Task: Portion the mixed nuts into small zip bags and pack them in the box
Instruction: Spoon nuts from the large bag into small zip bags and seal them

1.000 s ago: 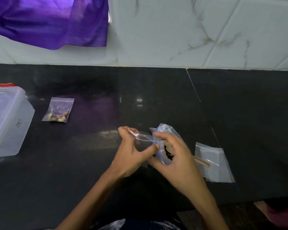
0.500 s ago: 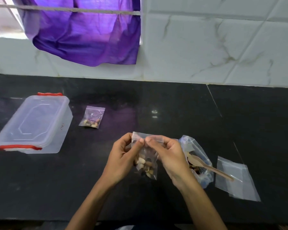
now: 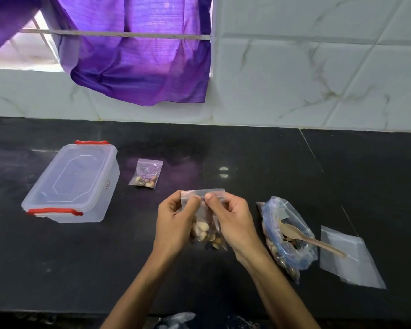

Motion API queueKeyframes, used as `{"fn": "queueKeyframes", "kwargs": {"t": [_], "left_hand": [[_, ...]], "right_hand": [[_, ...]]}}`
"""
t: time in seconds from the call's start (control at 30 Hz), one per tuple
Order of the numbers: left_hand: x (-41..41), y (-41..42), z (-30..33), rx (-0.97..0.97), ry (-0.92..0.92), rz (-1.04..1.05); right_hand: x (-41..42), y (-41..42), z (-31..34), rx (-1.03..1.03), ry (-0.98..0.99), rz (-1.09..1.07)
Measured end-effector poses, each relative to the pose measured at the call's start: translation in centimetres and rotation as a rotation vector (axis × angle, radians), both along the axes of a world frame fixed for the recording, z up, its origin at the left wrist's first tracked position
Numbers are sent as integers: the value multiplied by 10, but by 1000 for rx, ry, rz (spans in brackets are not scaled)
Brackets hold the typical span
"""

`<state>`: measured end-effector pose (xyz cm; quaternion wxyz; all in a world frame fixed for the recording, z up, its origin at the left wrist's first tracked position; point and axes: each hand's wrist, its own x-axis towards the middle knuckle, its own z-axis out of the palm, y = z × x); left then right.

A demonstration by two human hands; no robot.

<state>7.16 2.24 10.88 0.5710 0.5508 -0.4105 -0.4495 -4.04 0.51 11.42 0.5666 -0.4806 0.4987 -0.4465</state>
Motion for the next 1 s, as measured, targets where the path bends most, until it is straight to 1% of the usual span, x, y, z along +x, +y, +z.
{"fn": "queueKeyframes", "kwargs": {"t": [0.1,0.17,0.33,0.4,0.5,0.57,0.67,0.77,0.87,1.0], "left_hand": [[4,-3,3,-1,37,-40],[6,-5,2,-9,44,-33],[14,-12,-1,13,125,15],[16,-16,-2,37,168,0],[16,-21,-6,79,197,21],[15,-23,-8,110,221,58],[15,-26,-10,135,249,56],[18,-30,-12,115,252,46],[20,-34,-12,98,245,56],[23,-40,-17,113,262,64]], "right_hand": [[1,-3,2,-18,11,-14],[4,-5,-1,18,5,-14],[11,-13,-4,149,-122,-44],[14,-16,-4,149,-181,-66],[18,-21,-6,133,-205,-125],[19,-25,-7,152,-231,-165],[18,-28,-10,173,-263,-197],[16,-29,-12,185,-249,-219],[15,-32,-11,199,-209,-195],[18,-31,-14,161,-197,-184]]}}
